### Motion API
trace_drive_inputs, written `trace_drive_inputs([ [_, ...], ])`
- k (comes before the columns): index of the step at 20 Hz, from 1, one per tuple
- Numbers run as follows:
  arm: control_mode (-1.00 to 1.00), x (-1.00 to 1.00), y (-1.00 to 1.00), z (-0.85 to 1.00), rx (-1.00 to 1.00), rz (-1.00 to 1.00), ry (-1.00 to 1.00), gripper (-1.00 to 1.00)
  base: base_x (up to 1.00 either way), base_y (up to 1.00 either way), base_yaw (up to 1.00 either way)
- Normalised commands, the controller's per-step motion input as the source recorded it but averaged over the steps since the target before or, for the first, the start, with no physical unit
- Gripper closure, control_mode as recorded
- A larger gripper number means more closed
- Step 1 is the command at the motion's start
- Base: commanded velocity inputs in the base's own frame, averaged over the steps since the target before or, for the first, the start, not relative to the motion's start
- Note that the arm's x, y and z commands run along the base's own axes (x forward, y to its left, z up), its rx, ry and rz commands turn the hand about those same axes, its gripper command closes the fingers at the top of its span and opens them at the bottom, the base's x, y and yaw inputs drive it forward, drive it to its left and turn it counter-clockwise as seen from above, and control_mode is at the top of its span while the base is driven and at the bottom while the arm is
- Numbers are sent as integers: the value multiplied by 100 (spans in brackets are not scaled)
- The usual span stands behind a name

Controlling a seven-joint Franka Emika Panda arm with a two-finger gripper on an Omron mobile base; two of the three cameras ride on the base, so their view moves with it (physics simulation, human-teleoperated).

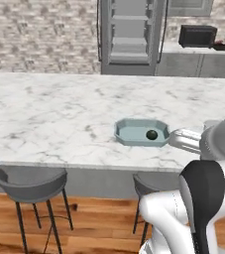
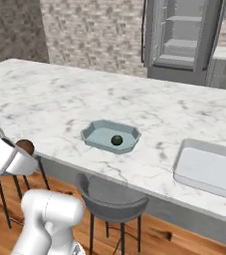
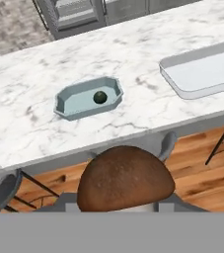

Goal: Place the cold items (mushroom and squash) from the fridge in one tupperware on the dining counter. Place the warm items (kebab skewer and hot dog) in the stove area in another tupperware.

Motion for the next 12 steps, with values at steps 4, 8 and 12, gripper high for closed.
trace_drive_inputs([
  [4,100,0,0,0,0,0,0,100,85,34,-53],
  [8,100,0,0,0,0,0,0,100,97,20,-44],
  [12,-100,75,0,-7,12,-5,9,100,25,0,-4],
])
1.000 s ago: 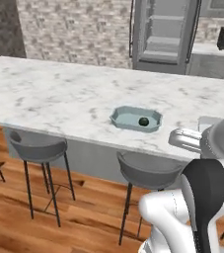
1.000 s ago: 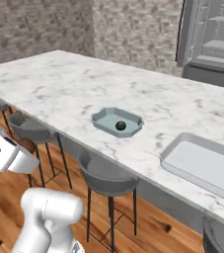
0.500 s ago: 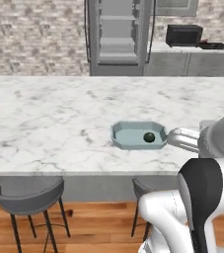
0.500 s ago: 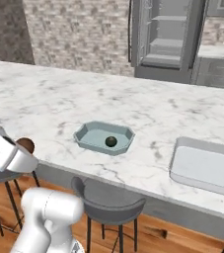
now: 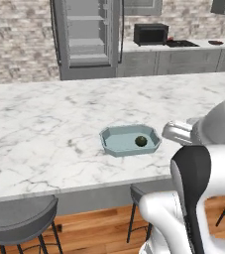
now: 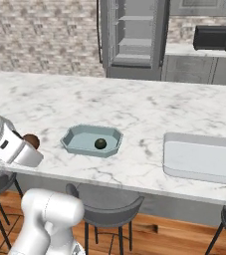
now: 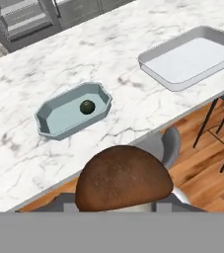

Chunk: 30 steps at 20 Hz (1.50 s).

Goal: Place the cold items (mushroom and squash) from the fridge in one tupperware on the dining counter. Place the warm items (kebab skewer and hot dog) in the stove area in another tupperware.

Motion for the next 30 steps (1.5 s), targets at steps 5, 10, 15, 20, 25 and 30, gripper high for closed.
trace_drive_inputs([
  [5,-100,100,1,-17,17,2,30,100,0,0,0],
  [10,-100,100,21,-45,2,4,37,100,0,0,0],
  [15,-100,100,15,-56,0,8,35,100,0,0,0],
  [20,-100,91,1,-52,0,7,14,100,0,0,0],
  [25,-100,63,3,-55,0,4,1,100,0,0,0],
  [30,-100,46,4,-56,0,3,0,100,0,0,0],
])
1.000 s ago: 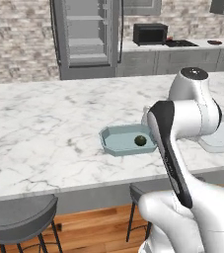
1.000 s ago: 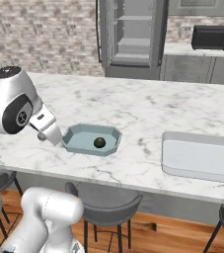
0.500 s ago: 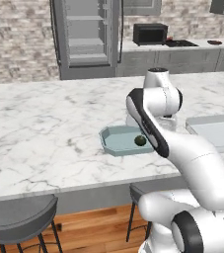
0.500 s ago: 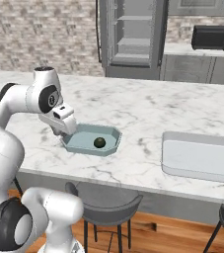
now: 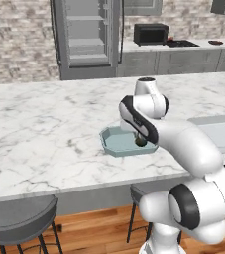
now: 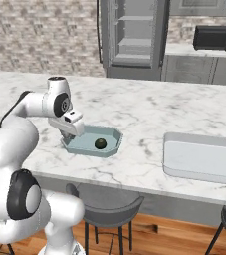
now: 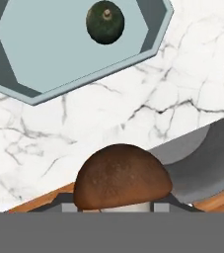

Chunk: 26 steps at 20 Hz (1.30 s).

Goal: Place the cold items (mushroom and squash) from the fridge in one tupperware on the dining counter. Place the warm items (kebab skewer and hot dog) in the stove area in another tupperware.

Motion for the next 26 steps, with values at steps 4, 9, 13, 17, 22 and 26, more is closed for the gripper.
trace_drive_inputs([
  [4,-100,50,9,-52,0,1,-1,100,0,0,0],
  [9,-100,57,12,-48,0,0,0,100,0,0,0],
  [13,-100,46,5,-43,0,0,-1,100,0,0,0],
  [17,-100,29,0,-40,0,0,-7,100,0,0,0],
  [22,-100,32,0,-35,0,0,-8,100,0,0,0],
  [26,-100,36,0,-30,0,0,-7,100,0,0,0],
])
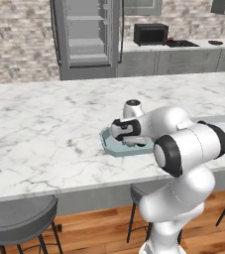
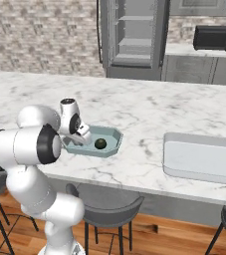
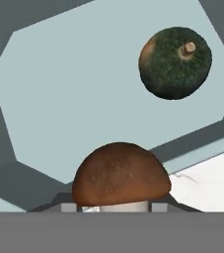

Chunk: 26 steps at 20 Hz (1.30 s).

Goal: Place the cold items (mushroom and squash) from the fridge in one tupperware on the dining counter. Place the warm items (kebab skewer and hot dog) in the stove area in another tupperware.

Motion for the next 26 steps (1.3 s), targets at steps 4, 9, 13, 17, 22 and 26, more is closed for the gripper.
trace_drive_inputs([
  [4,-100,34,0,-26,0,0,-10,100,0,0,0],
  [9,-100,26,5,-25,0,0,-7,-100,0,0,0],
  [13,-100,7,3,-23,0,0,-7,-100,0,0,0],
  [17,-100,0,0,-4,0,0,-1,-100,0,0,0],
  [22,-100,-30,0,33,0,0,0,-100,0,0,0],
  [26,-100,-31,0,37,0,0,2,-100,0,0,0],
])
